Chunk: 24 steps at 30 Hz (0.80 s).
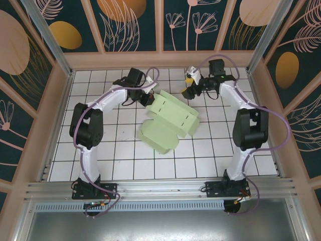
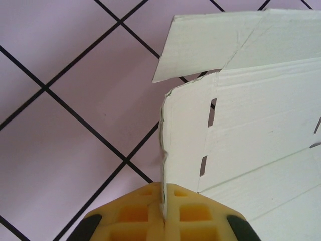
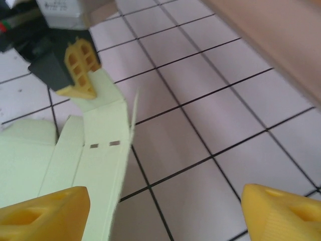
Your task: Fold the paper box
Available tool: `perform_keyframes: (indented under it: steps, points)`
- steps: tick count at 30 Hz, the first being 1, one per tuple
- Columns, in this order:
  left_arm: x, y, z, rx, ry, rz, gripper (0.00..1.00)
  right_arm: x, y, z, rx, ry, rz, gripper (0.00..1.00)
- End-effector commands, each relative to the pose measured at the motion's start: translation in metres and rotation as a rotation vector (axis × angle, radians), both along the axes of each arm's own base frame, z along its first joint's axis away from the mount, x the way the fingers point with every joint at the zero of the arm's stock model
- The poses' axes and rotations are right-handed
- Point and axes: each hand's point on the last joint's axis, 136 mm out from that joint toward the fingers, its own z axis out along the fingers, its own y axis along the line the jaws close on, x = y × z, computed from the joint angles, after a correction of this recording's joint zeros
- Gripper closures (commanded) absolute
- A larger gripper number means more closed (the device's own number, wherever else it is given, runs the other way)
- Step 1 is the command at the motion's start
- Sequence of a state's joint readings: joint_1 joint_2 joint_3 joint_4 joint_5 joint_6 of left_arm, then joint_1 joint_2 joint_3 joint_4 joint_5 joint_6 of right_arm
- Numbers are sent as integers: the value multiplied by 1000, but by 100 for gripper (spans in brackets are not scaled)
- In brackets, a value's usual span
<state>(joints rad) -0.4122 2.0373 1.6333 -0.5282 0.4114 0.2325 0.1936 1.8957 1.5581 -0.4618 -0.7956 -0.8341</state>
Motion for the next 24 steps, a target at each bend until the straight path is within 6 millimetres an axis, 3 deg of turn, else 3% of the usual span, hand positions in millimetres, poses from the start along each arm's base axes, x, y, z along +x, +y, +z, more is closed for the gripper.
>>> perform_keyframes:
  steps: [1, 7, 15, 19, 24]
  points:
    - [0, -3, -4, 9, 0, -37, 100, -13, 9, -23, -67, 83, 39, 25]
    - [3, -10, 6, -35, -9, -43, 100, -20, 22, -50, -109, 124, 17, 39]
    - [1, -13, 10, -59, -4, -52, 100, -25, 12, -68, -143, 140, -30, 50]
    - [-1, -13, 9, -59, -1, -48, 100, -24, 7, -74, -161, 149, -47, 65]
    - [3, -13, 9, -62, -5, -33, 100, -26, 9, -63, -142, 113, -44, 96]
